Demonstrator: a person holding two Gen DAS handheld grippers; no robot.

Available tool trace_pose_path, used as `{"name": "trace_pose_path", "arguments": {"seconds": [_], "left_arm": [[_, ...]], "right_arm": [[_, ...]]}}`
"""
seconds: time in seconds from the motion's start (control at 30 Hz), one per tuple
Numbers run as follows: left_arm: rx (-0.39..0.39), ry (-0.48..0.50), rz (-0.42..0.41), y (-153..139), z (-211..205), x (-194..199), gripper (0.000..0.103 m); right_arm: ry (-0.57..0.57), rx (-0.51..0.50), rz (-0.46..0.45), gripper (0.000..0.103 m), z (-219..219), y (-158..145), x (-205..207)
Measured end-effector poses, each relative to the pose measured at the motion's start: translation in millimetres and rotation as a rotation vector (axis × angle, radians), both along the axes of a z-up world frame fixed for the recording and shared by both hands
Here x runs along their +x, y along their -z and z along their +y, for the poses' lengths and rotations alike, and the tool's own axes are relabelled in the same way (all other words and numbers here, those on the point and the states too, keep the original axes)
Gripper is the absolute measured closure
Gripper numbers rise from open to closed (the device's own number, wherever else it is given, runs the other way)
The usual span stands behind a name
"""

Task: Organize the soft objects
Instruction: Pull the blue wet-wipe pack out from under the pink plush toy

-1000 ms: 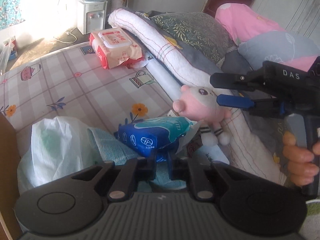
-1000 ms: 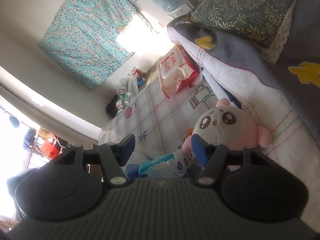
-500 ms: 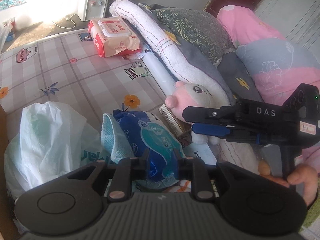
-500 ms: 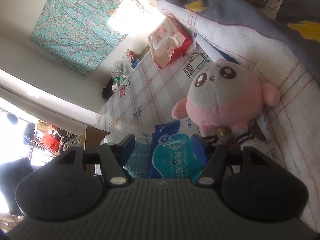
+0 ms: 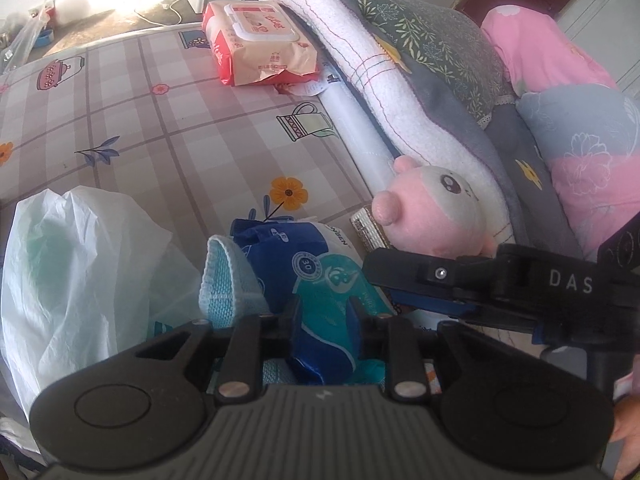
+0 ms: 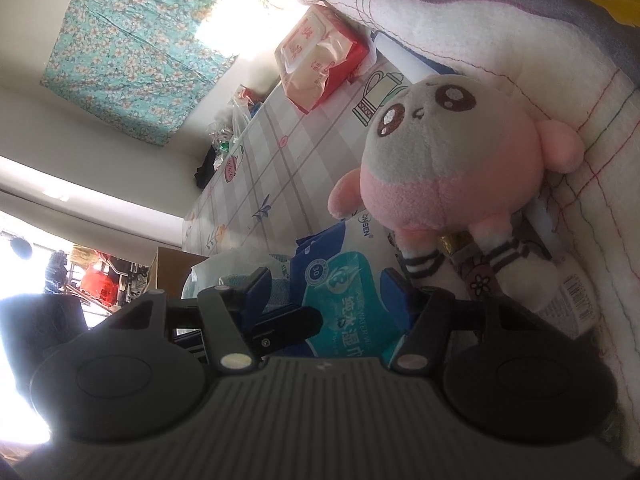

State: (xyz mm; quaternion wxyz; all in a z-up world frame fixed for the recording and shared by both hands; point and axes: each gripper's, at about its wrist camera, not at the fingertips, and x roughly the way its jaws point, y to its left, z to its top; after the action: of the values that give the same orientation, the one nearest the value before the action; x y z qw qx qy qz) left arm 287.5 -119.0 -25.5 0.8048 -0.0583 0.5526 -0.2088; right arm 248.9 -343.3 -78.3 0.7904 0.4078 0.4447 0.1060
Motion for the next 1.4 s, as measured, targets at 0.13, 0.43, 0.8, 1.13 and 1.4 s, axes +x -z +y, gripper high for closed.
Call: {"name": "trace_pose_path", "arguments": {"seconds": [0.13, 0.43, 0.8, 1.13, 1.4], "left_arm": [[0.009, -0.025, 0.006, 1.4, 6.4, 2.5, 0.076], [0.031, -0.011, 0.042, 9.7, 5.6, 6.9, 0.068], [0.018, -0.073, 0.132, 22.6, 9.1, 26.0, 0.068], [-0.009, -0.092, 0.164, 32.7, 6.6, 35.5, 0.062], [-0.056, -0.134, 0.196, 34.2, 15.8, 38.1, 0.056]], "right_arm": [[-0.009, -0.017, 0.028, 0.043, 4.4, 4.4, 7.8], [-0.04, -0.088, 0.085, 0.042, 15.7, 4.8, 30.0], [-0.079, -0.092, 0.238, 0.043, 16.9, 24.1, 62.2], [-0.047, -0.03, 0.237, 0.047, 15.3, 40.4, 71.7], [-0.033, -0.004, 0.168, 0.069, 6.6, 38.9, 61.7]]}}
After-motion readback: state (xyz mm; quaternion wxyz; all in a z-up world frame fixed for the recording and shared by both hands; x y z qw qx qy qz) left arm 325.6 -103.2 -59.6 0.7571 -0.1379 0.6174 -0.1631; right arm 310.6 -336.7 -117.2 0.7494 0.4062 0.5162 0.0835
